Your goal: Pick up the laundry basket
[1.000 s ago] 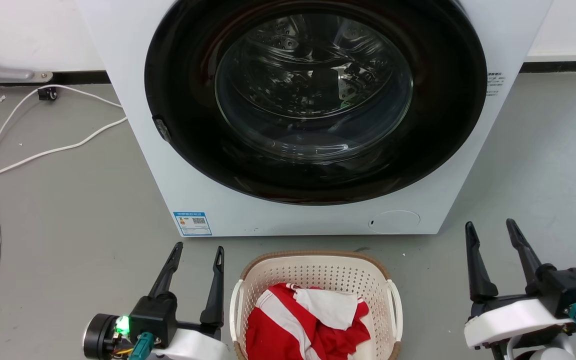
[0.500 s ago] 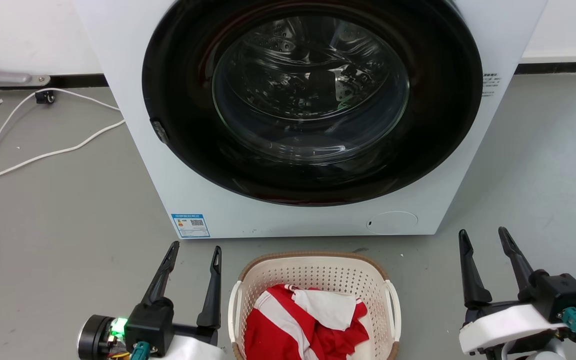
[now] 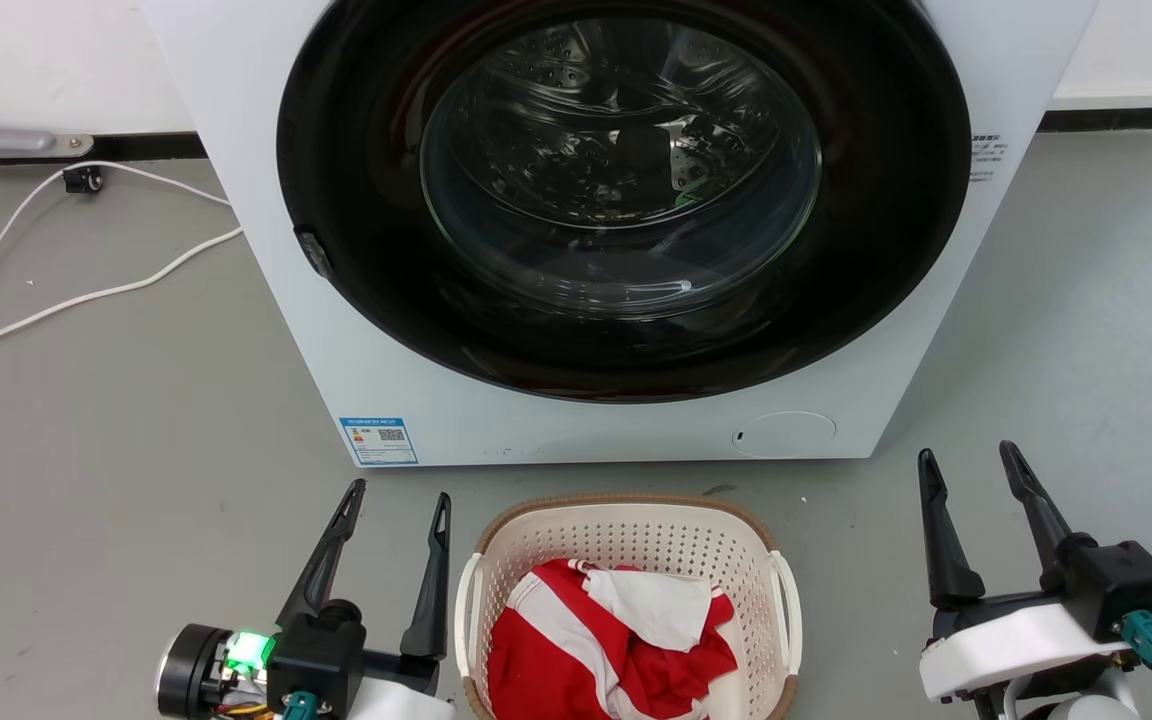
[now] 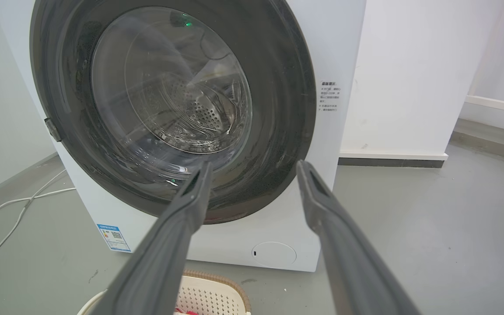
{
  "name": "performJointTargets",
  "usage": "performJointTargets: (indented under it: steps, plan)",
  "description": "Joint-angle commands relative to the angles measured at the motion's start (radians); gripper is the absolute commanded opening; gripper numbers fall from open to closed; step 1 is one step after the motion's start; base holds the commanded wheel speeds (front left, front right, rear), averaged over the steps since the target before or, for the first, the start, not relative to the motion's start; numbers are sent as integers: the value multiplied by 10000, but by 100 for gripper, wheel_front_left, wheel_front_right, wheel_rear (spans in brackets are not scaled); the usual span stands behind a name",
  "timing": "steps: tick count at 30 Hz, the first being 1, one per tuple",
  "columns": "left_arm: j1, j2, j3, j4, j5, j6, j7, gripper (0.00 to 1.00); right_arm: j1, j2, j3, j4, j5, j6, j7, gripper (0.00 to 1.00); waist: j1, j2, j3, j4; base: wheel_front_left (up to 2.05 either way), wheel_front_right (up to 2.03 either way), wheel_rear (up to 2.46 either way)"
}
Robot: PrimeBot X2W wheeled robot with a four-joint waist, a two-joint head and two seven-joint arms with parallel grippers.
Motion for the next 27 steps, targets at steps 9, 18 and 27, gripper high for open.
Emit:
performJointTargets:
  steps: [9, 18, 27]
  plan:
    - [-66, -95, 156, -5, 21, -10, -31, 100, -116, 2, -4, -62, -52, -3, -20, 100, 0, 0, 86, -28, 0, 0, 0]
    - [-592, -258, 426, 451, -189, -208, -29, 100, -722, 2, 144, 376, -218, -3, -20, 100, 0, 0, 1097, -107, 0, 0, 0]
    - [-2129, -119, 900, 1677, -284, -674, -31, 100, -2288, 2, 328, 1250, -312, -3, 152, 100, 0, 0, 3131, -295, 0, 0, 0]
